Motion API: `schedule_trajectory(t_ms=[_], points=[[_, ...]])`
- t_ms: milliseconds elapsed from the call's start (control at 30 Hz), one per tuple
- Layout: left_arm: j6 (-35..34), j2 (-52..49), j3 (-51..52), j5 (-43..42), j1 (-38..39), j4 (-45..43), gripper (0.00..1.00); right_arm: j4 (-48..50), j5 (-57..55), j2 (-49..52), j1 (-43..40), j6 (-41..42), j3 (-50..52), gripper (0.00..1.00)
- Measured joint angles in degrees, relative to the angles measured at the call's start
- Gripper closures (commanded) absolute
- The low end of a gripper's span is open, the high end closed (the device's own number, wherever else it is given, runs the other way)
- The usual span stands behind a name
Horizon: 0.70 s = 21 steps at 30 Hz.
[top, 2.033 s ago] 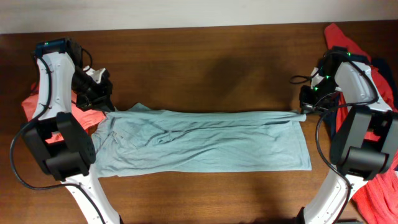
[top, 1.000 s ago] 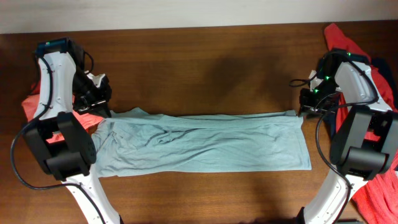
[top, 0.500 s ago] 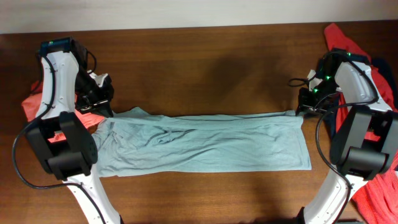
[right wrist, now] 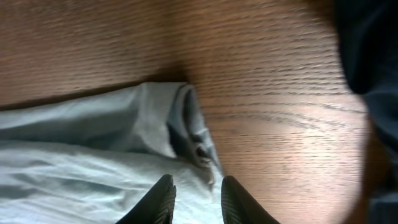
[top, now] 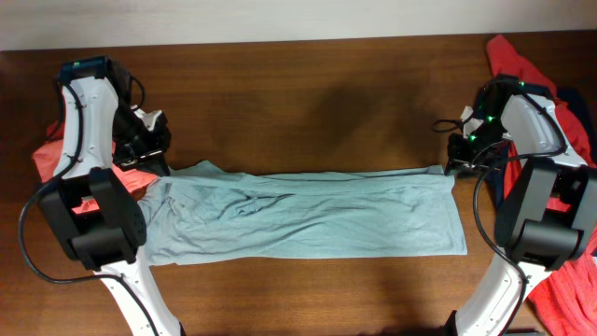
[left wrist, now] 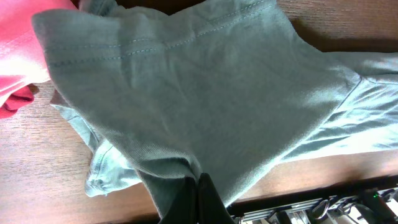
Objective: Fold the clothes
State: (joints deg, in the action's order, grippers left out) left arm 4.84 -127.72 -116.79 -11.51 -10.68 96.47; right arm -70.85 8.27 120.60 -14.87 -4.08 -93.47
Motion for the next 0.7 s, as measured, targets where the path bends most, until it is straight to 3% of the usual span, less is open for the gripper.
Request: schedule_trajectory(t_ms=[233,700], points=[[0.0,0.0,0.0,0.0,0.0,0.0,1.0,0.2,-2.0,0.0,0.0,0.0,0.0,0.76],[0.0,0.0,0.0,0.0,0.0,0.0,1.0,-0.3,-1.9,0.0,0.0,-0.2,0.8,0.75]])
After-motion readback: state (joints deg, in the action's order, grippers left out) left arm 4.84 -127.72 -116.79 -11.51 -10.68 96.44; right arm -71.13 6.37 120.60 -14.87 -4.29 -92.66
